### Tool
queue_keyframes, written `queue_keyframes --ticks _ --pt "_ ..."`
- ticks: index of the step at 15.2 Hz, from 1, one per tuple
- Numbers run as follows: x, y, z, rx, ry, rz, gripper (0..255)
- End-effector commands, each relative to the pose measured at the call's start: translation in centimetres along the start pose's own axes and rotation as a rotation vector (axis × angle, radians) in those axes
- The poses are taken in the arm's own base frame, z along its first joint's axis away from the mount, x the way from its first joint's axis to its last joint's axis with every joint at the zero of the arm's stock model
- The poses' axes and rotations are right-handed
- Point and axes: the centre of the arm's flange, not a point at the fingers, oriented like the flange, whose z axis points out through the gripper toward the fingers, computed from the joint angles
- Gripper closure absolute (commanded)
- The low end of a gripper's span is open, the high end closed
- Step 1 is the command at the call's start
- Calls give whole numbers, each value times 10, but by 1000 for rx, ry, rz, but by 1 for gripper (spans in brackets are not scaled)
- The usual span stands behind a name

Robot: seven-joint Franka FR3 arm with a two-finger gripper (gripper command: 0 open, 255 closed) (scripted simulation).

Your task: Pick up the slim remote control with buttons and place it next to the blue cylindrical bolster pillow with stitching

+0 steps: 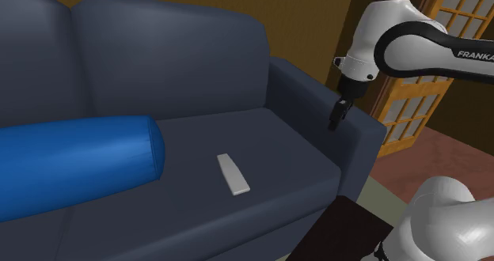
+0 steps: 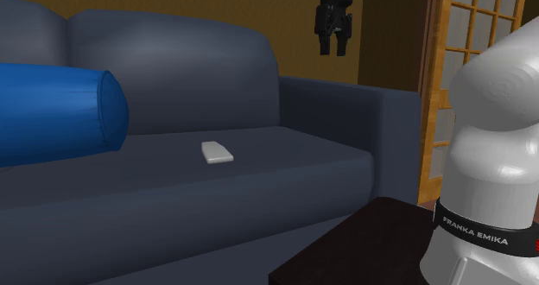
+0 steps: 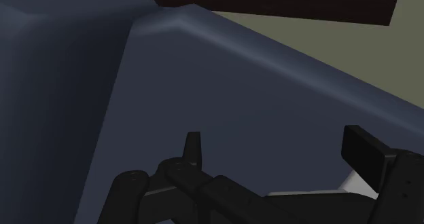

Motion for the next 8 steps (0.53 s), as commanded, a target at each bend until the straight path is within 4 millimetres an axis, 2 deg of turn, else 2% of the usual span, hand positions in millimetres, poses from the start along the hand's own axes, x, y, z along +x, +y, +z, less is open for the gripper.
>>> queue_keyframes --ticks 1,8 --pt "0 0 0 0 0 0 0" --pt "56 -55 49 17 -18 106 0"
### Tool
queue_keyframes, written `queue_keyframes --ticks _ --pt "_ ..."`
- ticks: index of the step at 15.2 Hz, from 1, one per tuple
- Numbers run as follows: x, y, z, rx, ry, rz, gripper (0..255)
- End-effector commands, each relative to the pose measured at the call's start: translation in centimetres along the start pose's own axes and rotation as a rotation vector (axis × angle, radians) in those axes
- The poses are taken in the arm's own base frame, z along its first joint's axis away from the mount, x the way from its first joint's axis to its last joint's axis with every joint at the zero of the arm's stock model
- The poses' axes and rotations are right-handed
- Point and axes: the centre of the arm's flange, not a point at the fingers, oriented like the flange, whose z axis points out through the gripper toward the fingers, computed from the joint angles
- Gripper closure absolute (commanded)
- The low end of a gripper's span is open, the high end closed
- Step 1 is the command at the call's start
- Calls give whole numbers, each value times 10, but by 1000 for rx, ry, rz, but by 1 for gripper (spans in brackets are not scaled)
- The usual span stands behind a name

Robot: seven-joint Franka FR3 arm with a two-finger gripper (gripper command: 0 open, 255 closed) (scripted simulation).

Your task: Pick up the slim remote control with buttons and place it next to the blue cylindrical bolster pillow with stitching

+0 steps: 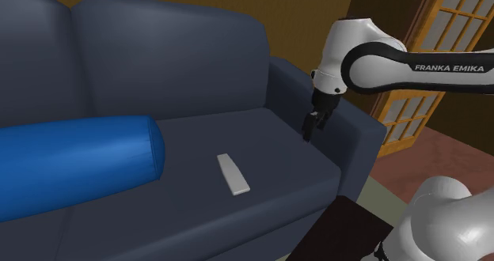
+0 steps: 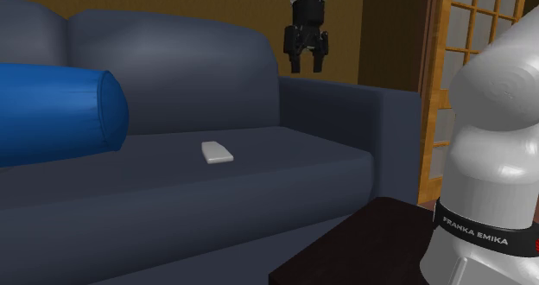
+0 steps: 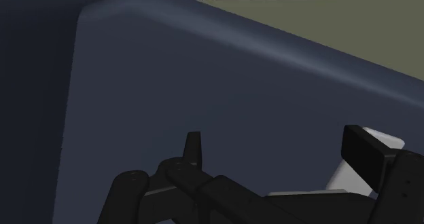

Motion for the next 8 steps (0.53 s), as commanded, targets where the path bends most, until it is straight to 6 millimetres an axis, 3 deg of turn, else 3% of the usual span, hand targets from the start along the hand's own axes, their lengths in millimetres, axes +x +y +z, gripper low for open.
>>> queue_keyframes --ticks 1,8 --pt "15 -16 15 5 -5 33 0" --pt "72 -69 64 22 -23 138 0"
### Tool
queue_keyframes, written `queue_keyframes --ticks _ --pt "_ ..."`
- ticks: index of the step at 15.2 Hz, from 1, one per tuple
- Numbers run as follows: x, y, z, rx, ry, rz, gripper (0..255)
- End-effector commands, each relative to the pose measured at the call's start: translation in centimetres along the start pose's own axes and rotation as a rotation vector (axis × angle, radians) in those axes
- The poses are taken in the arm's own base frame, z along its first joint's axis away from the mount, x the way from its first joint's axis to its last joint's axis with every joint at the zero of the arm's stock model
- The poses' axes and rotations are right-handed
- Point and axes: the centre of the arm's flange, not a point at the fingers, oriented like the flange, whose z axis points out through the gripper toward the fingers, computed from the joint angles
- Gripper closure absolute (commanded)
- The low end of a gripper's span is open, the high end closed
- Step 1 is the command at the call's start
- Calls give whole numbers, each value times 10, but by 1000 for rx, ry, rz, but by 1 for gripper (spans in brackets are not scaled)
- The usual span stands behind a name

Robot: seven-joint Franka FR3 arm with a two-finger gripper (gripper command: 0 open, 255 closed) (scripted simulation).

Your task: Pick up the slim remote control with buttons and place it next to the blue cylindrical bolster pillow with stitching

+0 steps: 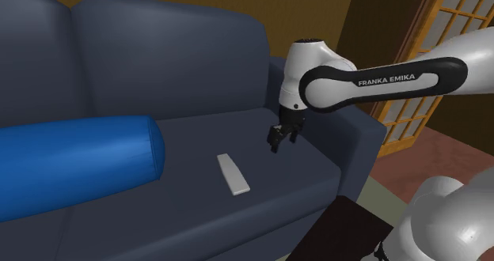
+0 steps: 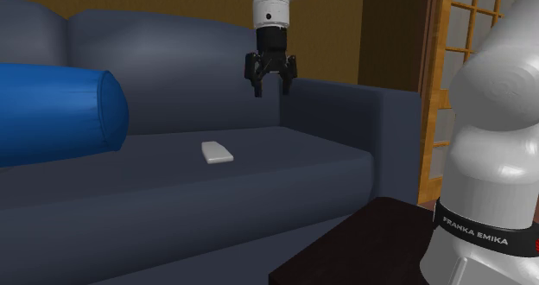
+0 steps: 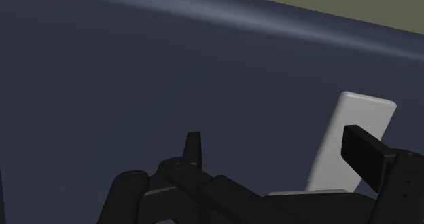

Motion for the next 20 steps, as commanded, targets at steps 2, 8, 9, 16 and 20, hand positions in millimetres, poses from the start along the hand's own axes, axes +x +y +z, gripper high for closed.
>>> queue_keyframes --ticks 2,8,9,16,20 --pt "23 -23 21 8 -8 48 0" --pt "72 -68 64 22 -24 139 0" --pt "81 -75 71 25 -26 154 0" --pt "133 -116 119 39 -42 245 0" --pt "133 -116 140 39 -42 245 0"
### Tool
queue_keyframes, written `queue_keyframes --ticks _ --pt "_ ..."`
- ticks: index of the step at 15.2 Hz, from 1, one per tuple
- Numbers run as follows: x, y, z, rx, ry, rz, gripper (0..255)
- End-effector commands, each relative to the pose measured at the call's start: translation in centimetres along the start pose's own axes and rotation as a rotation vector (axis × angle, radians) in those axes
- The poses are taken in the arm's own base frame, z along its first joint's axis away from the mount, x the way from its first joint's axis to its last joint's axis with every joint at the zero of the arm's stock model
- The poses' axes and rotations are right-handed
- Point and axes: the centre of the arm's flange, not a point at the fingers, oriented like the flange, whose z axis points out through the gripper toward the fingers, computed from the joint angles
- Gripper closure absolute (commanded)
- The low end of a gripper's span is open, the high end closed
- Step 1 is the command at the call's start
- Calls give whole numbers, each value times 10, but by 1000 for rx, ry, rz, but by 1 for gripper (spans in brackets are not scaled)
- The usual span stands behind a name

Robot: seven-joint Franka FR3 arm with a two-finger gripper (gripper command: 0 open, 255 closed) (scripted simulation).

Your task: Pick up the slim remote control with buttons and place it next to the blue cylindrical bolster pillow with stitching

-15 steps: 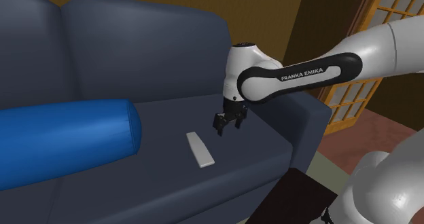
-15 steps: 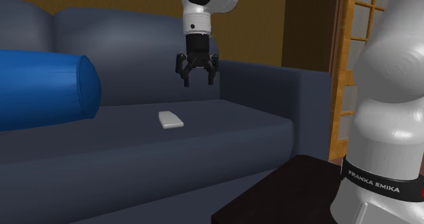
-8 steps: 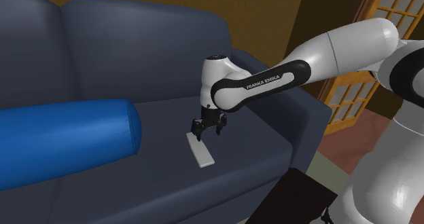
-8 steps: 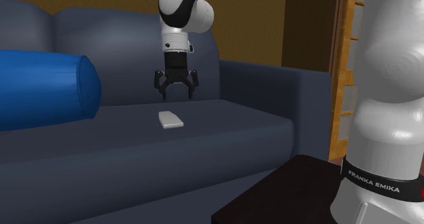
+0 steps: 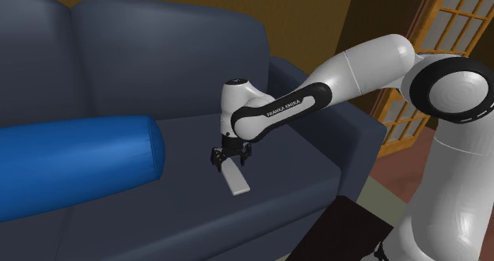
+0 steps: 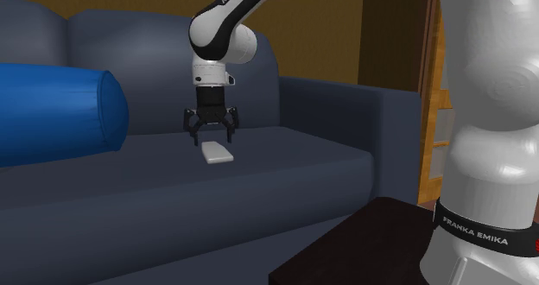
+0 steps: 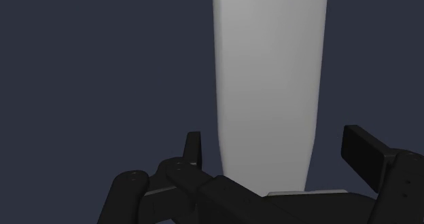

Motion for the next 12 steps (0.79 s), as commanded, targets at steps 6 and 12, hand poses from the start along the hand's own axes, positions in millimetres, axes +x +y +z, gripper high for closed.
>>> queue_keyframes --ticks 6,12 --pt "1 0 19 0 0 1 0" --pt "1 0 19 0 0 1 255"
